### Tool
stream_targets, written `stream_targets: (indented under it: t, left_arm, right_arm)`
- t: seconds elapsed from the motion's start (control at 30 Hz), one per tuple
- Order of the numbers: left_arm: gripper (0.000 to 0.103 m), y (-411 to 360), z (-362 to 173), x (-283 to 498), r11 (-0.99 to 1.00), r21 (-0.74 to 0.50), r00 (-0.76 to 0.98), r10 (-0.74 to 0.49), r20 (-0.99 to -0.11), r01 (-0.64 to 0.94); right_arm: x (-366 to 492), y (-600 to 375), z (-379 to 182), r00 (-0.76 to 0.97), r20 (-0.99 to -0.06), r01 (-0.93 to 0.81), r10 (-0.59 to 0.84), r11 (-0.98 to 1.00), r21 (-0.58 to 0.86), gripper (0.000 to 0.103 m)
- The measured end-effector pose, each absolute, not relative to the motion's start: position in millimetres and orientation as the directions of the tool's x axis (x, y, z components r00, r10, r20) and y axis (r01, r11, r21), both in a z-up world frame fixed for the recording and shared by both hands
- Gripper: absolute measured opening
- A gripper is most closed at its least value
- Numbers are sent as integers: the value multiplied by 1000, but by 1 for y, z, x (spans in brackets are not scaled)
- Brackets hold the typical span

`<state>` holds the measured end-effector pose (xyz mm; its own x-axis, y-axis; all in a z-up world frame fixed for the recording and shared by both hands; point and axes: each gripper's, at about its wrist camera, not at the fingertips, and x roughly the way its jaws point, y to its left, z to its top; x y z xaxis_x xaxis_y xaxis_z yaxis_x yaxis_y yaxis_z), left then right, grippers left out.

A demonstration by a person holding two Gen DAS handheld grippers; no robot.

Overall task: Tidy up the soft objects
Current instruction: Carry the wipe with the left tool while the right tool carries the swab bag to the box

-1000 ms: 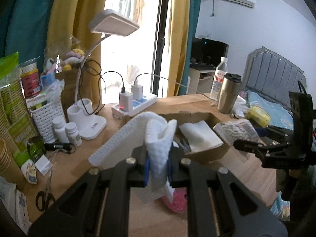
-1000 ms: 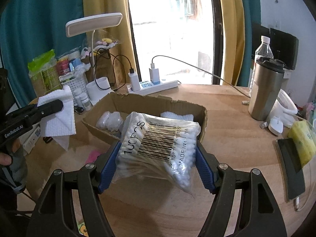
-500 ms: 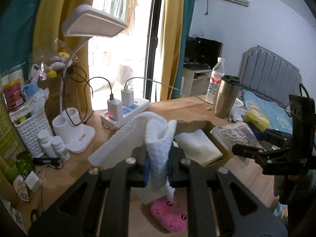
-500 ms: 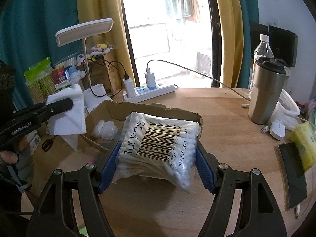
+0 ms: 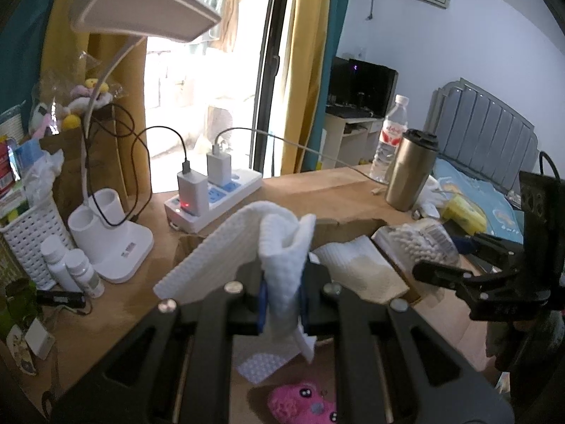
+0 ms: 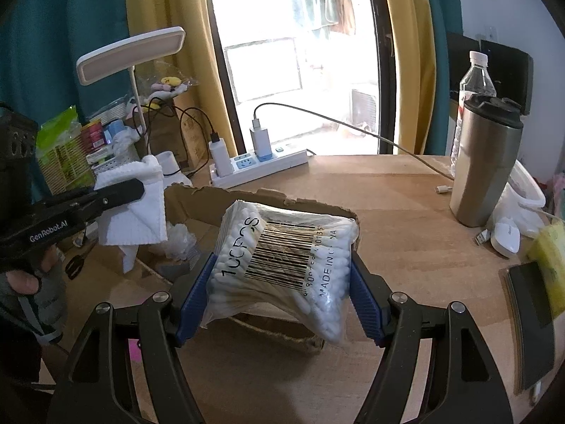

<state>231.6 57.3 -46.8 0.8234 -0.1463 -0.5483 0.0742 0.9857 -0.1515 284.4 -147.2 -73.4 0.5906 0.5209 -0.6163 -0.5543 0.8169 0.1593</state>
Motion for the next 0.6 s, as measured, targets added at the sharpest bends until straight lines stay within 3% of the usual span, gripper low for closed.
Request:
stream_targets:
  t: [0.6]
  left_arm:
    - [15,77,-93,288,975,-220,751,-150,-642,7]
  right_arm:
    - [311,-133,-88,586,-628,-549,513,821,159,75]
